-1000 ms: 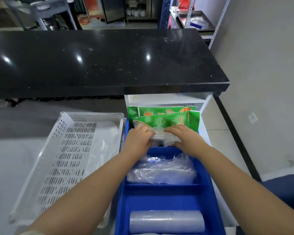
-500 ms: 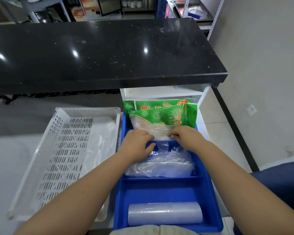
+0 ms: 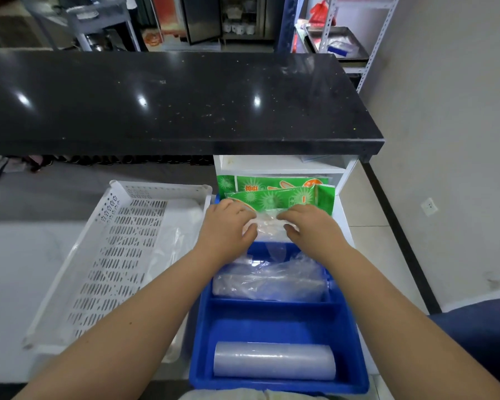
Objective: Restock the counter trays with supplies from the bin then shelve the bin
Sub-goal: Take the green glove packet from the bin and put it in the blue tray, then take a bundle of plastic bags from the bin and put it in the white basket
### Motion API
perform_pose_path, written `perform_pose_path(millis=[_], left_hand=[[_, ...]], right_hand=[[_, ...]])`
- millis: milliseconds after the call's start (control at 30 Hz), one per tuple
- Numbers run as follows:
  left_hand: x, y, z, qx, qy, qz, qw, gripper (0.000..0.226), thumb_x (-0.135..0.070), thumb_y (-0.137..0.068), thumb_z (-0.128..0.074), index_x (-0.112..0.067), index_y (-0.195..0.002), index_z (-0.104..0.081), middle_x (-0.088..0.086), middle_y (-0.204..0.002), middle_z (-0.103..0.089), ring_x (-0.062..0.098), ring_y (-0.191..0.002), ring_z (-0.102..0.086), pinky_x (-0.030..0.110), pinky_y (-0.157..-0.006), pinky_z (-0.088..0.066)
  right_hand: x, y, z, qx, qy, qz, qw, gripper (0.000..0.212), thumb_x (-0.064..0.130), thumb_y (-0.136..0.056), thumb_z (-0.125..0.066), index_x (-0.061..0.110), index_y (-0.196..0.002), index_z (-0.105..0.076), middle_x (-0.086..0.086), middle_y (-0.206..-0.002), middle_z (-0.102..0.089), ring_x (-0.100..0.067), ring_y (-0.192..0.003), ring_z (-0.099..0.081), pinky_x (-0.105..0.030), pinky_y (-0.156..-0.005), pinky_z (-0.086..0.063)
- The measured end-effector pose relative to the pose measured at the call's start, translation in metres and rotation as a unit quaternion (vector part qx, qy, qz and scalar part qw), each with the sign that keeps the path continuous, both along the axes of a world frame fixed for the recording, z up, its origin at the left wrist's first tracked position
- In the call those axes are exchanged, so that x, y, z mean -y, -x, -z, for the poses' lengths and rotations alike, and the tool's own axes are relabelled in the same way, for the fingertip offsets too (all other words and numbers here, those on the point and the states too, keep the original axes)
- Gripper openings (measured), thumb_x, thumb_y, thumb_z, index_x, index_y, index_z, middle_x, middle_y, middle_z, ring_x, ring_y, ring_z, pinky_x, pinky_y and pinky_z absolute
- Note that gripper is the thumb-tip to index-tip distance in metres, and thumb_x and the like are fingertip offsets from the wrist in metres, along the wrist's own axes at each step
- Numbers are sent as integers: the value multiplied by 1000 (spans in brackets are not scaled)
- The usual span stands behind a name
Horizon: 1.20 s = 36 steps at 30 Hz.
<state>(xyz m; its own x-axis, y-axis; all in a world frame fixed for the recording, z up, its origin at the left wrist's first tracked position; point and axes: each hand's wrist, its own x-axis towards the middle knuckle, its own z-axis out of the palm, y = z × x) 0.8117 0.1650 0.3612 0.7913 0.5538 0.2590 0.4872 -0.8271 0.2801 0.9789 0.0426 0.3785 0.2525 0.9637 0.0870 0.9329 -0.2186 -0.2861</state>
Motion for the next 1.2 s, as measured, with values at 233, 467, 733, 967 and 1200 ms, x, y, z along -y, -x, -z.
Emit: perform_pose_path(millis=[233, 467, 733, 967, 1200], left_hand=[[-3, 52, -30, 34, -33, -139, 989, 29, -27, -79, -64, -19, -106, -69, 1, -103, -68, 28, -99, -59, 42, -83, -42], [18, 176, -43, 26, -68, -303, 950, 32, -27, -75, -67, -18, -106, -70, 2, -102, -69, 29, -100, -60, 43, -82, -44], [72, 347, -36, 9, -26, -473, 880, 35, -30, -82, -63, -22, -116, -64, 1, -115, -64, 28, -110, -52, 43, -92, -36], [124, 544, -22, 21, -27, -582, 813, 35, -33, -79, -63, -24, -113, -65, -2, -108, -66, 27, -103, -55, 41, -85, -41], [170, 714, 25, -8, 36, -641, 766, 38, -37, -78, -64, -24, -113, -65, 1, -106, -66, 29, -98, -57, 41, -81, -45]], right_hand=[[-35, 59, -17, 18, -49, -115, 992, 29, 15, -85, -60, 16, -114, -66, -8, -106, -66, -33, -99, -55, -43, -82, -45], [-69, 161, -19, -9, -87, -258, 962, 33, 20, -83, -66, 14, -116, -65, -6, -107, -67, -33, -99, -56, -45, -81, -45], [-73, 329, -24, -27, -103, -392, 914, 33, 21, -82, -67, 18, -115, -65, -3, -109, -66, -30, -102, -56, -44, -84, -43], [-64, 533, -13, -19, -102, -488, 867, 30, 22, -77, -66, 15, -106, -67, -5, -104, -67, -33, -95, -57, -43, -77, -45], [-48, 706, 38, -56, -43, -542, 837, 38, 23, -83, -68, 17, -120, -62, -4, -119, -64, -27, -110, -55, -42, -90, -46]])
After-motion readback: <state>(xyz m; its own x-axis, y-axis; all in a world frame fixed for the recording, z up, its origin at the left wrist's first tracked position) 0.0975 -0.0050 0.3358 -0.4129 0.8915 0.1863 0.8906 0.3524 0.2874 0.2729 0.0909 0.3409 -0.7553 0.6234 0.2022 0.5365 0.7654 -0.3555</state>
